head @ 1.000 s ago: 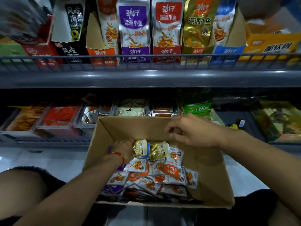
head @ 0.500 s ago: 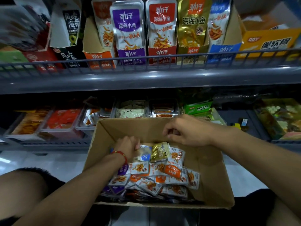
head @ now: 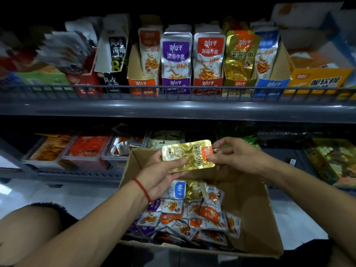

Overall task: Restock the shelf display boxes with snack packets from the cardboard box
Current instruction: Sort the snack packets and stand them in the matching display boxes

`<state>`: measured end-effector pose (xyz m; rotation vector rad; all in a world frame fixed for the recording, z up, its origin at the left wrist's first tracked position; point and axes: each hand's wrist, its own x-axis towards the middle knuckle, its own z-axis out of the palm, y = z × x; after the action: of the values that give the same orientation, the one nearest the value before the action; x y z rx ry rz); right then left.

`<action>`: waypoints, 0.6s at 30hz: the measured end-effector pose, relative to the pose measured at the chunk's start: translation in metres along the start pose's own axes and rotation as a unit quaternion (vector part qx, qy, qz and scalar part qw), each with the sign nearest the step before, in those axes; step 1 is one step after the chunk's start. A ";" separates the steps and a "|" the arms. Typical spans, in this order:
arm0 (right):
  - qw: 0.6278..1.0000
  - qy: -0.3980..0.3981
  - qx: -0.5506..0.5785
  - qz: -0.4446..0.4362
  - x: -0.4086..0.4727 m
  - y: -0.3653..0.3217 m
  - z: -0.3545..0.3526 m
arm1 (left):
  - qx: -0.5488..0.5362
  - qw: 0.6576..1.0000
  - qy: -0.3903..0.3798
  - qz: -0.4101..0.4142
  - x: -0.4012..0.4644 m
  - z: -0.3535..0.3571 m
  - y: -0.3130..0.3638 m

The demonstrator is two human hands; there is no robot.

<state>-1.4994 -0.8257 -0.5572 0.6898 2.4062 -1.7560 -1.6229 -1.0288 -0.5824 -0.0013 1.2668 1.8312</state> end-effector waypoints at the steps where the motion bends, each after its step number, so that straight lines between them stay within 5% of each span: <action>1: 1.000 -0.001 0.025 -0.016 -0.002 -0.003 0.000 | -0.014 1.000 -0.003 -0.001 -0.001 0.002 0.002; 9: 0.982 0.079 0.098 -0.140 -0.018 -0.025 -0.002 | 0.102 0.988 0.048 0.105 -0.006 0.013 0.025; 14: 0.969 0.132 -0.048 -0.204 -0.028 -0.031 -0.007 | 0.037 0.998 -0.006 0.059 -0.015 0.018 0.039; 18: 0.948 0.253 -0.026 -0.192 -0.024 -0.025 -0.020 | 0.064 0.995 -0.061 0.043 -0.020 0.025 0.040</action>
<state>-1.4840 -0.8205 -0.5204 0.7879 3.1002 -1.8090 -1.6258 -1.0270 -0.5311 0.2359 1.3132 1.7909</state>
